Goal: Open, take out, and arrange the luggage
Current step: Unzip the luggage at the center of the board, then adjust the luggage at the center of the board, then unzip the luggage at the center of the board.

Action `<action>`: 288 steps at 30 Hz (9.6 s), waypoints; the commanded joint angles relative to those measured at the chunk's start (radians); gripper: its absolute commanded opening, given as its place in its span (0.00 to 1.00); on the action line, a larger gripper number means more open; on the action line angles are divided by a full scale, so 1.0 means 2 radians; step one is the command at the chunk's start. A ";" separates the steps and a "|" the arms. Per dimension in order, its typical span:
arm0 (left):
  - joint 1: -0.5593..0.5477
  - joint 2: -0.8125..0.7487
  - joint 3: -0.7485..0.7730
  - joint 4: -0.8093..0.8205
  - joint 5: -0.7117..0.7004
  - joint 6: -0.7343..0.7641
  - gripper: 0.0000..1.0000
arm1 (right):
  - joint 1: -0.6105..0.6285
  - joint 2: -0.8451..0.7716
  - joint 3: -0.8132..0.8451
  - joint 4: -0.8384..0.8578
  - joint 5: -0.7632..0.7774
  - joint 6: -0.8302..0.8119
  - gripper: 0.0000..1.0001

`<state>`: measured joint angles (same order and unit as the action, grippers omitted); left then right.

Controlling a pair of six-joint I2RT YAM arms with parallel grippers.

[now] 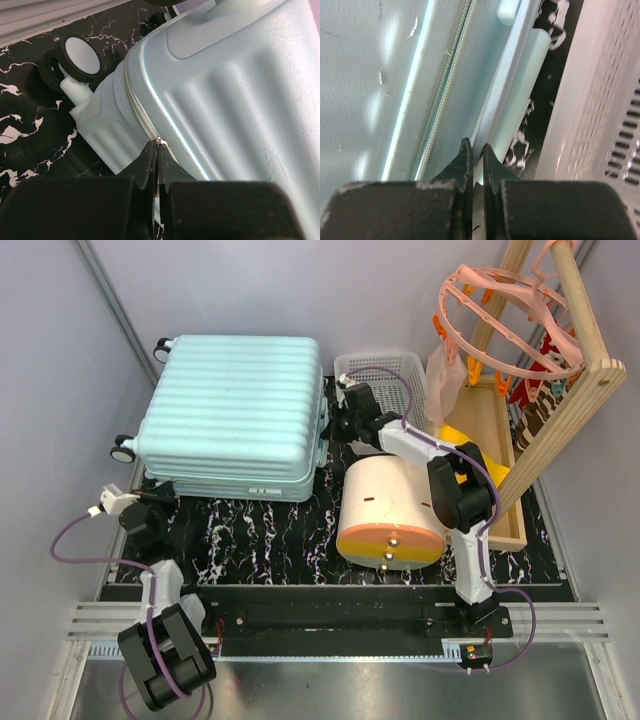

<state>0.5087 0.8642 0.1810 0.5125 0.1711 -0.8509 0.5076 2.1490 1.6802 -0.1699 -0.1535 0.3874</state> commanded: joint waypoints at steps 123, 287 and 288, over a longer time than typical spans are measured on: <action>0.026 -0.001 0.186 -0.173 0.020 -0.003 0.00 | 0.241 -0.226 -0.190 0.047 0.226 -0.099 1.00; -0.168 -0.250 0.228 -0.569 0.057 0.193 0.95 | 0.167 -0.239 -0.108 0.107 0.055 -0.030 0.93; -0.171 -0.243 0.232 -0.570 0.067 0.195 0.95 | 0.161 -0.235 -0.109 0.107 0.055 -0.028 0.93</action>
<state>0.1925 0.3557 0.6437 -0.6102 0.1799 -0.4606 0.8684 1.6909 1.4322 0.0132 0.0097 0.2298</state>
